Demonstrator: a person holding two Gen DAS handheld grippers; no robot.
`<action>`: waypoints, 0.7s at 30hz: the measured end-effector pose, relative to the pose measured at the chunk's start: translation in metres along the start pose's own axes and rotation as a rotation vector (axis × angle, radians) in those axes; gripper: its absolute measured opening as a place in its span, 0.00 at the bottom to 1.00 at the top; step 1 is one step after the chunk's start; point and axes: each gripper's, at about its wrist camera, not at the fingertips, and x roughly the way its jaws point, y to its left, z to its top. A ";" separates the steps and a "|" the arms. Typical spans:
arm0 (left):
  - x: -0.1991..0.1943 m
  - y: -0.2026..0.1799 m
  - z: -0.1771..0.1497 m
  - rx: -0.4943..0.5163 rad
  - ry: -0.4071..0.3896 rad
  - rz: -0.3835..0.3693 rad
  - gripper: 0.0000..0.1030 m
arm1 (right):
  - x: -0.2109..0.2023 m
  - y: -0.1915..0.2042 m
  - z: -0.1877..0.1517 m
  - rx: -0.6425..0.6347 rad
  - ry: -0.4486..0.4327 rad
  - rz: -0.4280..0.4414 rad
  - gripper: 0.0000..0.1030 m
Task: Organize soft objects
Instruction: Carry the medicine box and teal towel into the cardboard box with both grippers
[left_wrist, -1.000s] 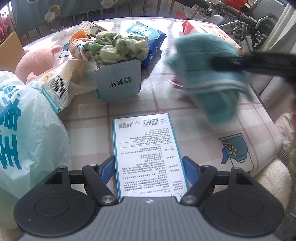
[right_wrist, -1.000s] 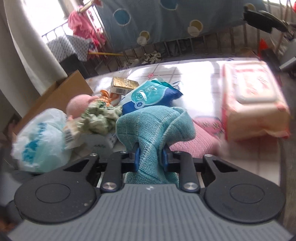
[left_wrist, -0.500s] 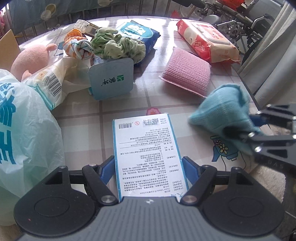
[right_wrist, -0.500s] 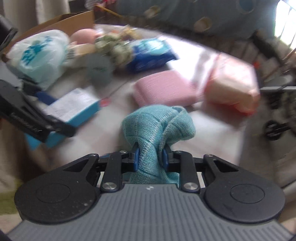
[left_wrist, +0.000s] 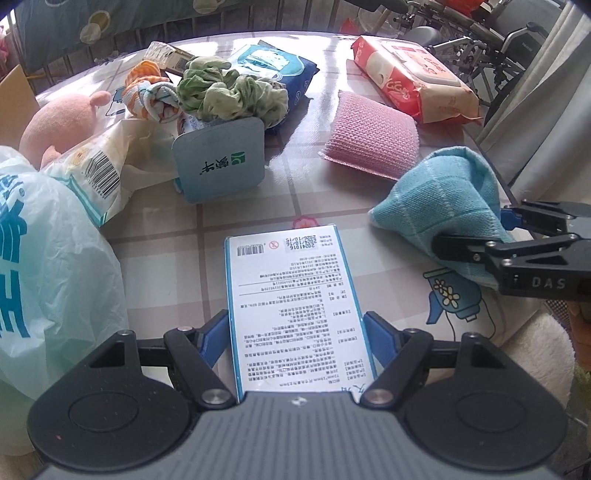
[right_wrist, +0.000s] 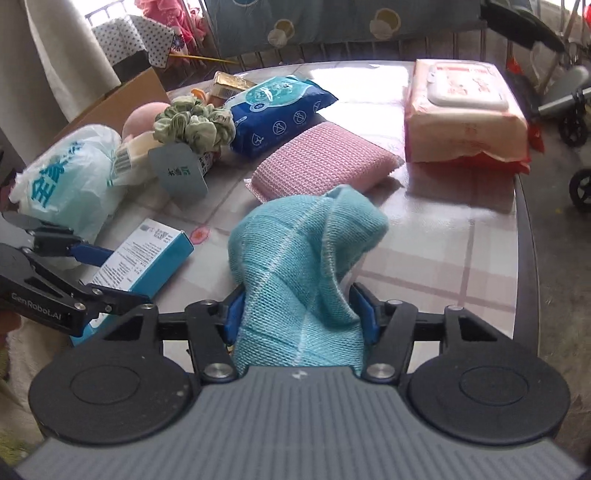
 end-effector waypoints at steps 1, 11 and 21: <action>0.000 -0.001 0.000 0.000 -0.005 0.000 0.75 | -0.002 0.004 -0.001 -0.013 0.001 -0.016 0.48; -0.018 -0.020 0.003 0.060 -0.074 -0.030 0.74 | -0.022 0.006 -0.010 0.155 -0.010 0.085 0.26; -0.083 -0.016 0.022 0.082 -0.210 -0.035 0.74 | -0.070 0.030 0.019 0.164 -0.123 0.127 0.26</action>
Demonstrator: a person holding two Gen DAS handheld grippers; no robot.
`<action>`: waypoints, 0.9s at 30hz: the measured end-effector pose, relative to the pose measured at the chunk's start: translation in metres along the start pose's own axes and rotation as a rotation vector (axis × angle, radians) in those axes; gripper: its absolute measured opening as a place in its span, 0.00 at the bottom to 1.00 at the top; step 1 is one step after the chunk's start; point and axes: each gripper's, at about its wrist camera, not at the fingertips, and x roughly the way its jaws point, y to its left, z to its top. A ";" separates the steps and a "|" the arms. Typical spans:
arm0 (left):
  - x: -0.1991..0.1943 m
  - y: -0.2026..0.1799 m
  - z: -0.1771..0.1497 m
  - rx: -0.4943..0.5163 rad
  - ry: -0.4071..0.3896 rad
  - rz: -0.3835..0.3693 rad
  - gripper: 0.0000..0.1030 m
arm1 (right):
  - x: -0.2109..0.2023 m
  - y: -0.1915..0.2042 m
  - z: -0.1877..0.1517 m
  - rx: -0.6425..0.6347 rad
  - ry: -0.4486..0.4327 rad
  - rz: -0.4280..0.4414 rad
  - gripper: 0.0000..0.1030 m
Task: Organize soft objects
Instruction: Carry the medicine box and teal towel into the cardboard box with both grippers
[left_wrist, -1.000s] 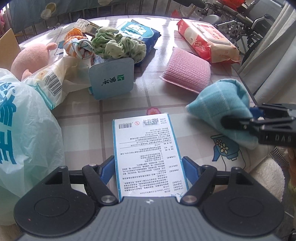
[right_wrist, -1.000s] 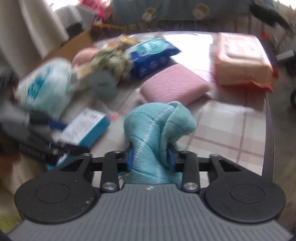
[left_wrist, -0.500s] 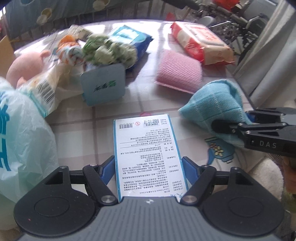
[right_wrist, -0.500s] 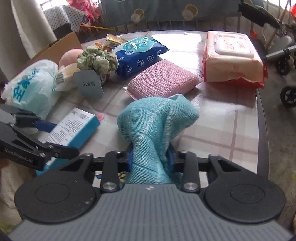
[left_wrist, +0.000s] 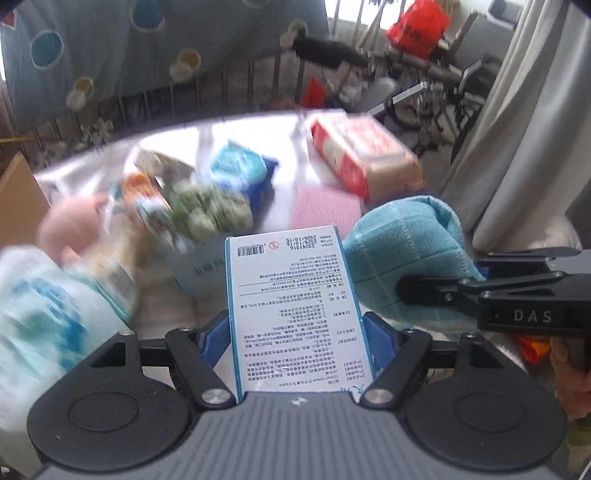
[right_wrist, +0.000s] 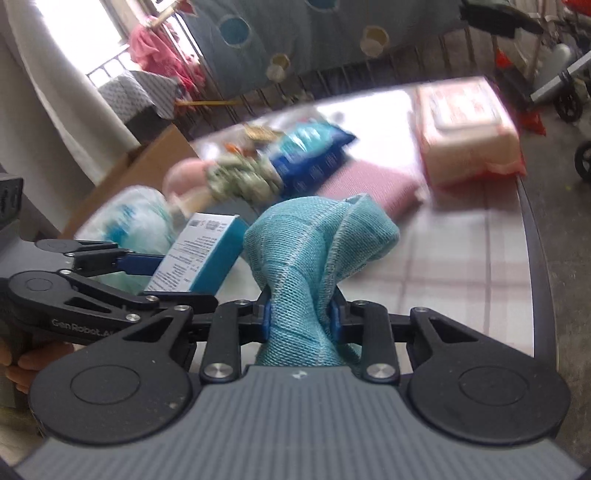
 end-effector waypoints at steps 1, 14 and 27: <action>-0.008 0.003 0.005 0.000 -0.019 0.002 0.74 | -0.003 0.007 0.007 -0.010 -0.008 0.009 0.26; -0.101 0.113 0.061 -0.135 -0.183 0.089 0.74 | 0.016 0.139 0.133 -0.148 -0.015 0.167 0.26; -0.125 0.319 0.073 -0.299 -0.145 0.331 0.74 | 0.188 0.322 0.251 -0.147 0.215 0.353 0.26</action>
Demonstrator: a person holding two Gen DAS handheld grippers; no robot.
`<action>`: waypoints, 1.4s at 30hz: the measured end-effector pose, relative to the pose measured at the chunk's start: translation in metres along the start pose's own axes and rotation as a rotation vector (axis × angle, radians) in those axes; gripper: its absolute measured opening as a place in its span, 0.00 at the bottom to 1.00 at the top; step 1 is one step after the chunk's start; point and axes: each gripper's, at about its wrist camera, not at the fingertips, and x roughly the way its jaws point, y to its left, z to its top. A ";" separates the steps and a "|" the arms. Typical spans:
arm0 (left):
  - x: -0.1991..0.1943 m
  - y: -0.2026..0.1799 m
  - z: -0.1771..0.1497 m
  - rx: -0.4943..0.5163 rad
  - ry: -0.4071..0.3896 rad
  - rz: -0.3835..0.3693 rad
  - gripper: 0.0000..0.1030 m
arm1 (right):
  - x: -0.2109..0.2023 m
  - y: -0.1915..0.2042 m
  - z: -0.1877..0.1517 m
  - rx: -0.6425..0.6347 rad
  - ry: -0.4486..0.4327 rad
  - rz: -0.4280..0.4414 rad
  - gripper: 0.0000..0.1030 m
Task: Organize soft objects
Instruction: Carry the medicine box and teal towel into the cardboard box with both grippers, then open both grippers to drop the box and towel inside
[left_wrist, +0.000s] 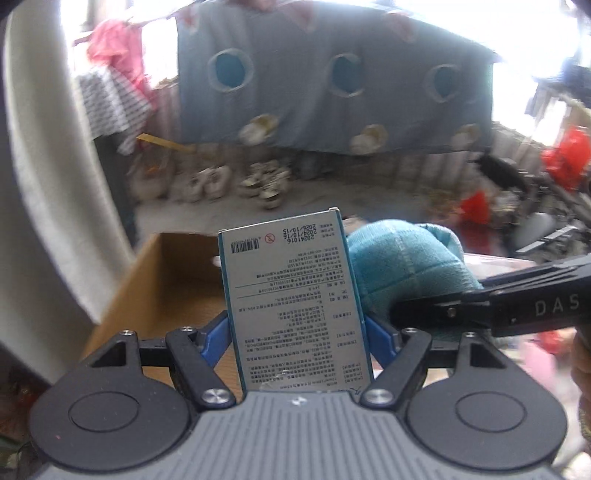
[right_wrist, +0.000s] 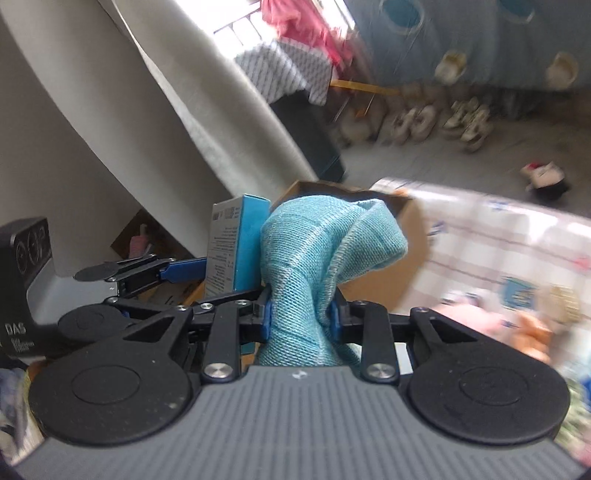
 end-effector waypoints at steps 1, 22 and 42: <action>0.011 0.015 0.004 -0.011 0.011 0.017 0.74 | 0.023 0.002 0.012 0.015 0.025 0.001 0.26; 0.195 0.117 0.030 0.160 0.208 0.182 0.75 | 0.258 -0.026 0.068 0.236 0.162 -0.193 0.29; 0.223 0.124 0.035 0.151 0.302 0.268 0.81 | 0.304 -0.055 0.073 0.287 0.161 -0.234 0.63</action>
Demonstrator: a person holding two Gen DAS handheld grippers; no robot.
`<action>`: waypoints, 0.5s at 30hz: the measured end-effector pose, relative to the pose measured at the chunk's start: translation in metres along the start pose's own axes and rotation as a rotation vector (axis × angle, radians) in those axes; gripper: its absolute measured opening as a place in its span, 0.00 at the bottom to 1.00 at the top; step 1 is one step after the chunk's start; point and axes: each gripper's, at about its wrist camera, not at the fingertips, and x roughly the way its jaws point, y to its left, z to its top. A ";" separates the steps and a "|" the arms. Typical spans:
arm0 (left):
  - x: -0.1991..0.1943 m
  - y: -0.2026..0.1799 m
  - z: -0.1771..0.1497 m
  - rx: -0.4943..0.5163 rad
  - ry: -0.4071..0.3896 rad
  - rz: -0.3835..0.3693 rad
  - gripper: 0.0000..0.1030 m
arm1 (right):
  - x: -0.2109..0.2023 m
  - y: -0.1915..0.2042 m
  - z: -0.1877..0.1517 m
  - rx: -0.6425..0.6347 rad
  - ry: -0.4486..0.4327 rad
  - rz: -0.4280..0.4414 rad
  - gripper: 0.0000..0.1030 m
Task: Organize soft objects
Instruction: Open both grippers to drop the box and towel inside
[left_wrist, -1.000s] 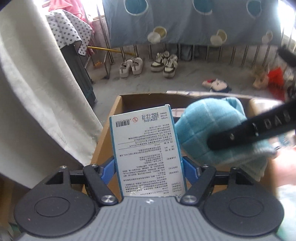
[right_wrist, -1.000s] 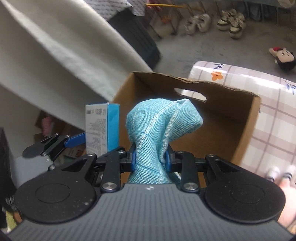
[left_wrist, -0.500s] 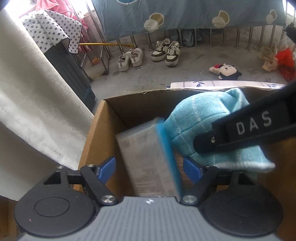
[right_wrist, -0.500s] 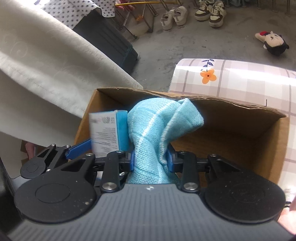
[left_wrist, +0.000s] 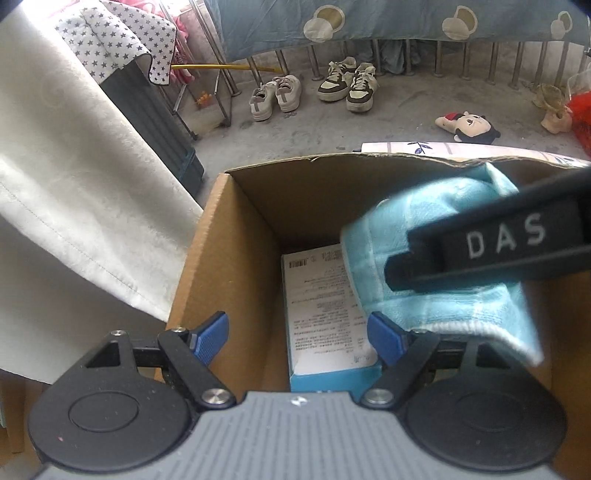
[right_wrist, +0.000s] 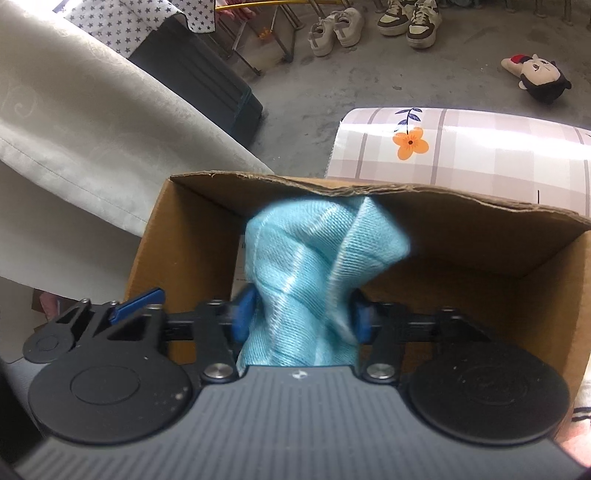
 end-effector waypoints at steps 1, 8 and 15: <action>0.000 0.001 0.001 -0.001 0.000 0.000 0.81 | -0.002 0.001 0.000 -0.003 -0.007 0.000 0.70; -0.009 0.006 0.000 -0.026 -0.006 0.001 0.81 | -0.026 0.005 -0.001 -0.017 -0.052 0.017 0.79; -0.024 0.012 -0.003 -0.061 -0.033 -0.014 0.81 | -0.051 0.006 -0.003 -0.018 -0.108 0.067 0.78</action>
